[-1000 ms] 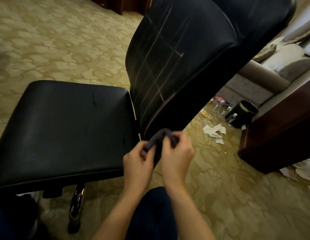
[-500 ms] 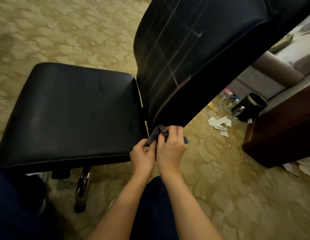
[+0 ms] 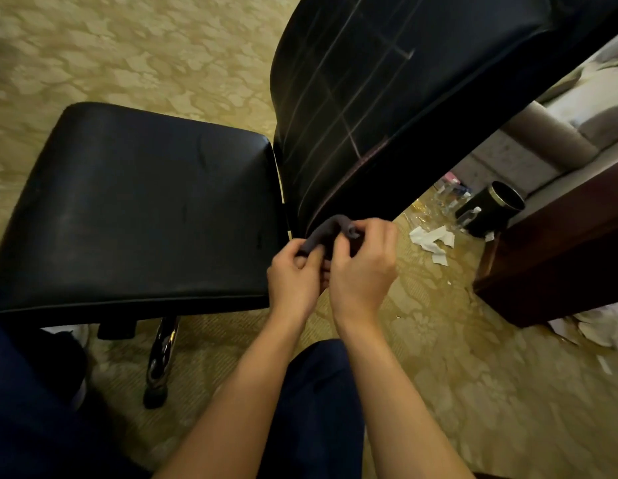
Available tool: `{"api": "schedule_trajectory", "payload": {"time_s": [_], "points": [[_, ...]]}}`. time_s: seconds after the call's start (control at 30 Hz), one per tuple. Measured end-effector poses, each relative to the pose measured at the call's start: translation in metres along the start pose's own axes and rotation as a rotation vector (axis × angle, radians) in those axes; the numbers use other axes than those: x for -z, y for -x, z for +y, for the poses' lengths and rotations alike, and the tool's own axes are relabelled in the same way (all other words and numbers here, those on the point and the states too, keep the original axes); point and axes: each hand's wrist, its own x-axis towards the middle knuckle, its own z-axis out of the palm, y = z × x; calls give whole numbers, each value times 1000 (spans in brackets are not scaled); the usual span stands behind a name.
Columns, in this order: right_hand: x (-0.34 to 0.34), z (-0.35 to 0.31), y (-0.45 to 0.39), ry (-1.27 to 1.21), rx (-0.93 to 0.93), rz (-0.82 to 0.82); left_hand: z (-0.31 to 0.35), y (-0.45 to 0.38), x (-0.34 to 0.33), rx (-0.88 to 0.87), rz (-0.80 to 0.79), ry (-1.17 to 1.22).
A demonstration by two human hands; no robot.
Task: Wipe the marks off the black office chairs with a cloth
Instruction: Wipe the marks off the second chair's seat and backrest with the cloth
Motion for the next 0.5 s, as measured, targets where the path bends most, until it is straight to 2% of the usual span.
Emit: {"api": "schedule_trajectory", "payload": {"time_s": [0.13, 0.23, 0.27, 0.33, 0.4, 0.5], "points": [[-20, 11, 20, 177, 27, -236, -34, -6, 1, 194, 41, -165], [-31, 33, 52, 197, -246, -584, -72, -1, 14, 421, 34, -175], [-32, 42, 62, 177, -355, -596, -79, 3, 18, 463, 22, -130], [-27, 55, 75, 75, -515, -513, -85, 10, 22, 459, 14, -38], [-22, 55, 76, -8, -550, -417, -81, 13, 24, 356, 34, -5], [-12, 45, 57, -88, -502, -247, -60, 10, 12, 192, 50, 0]]}}
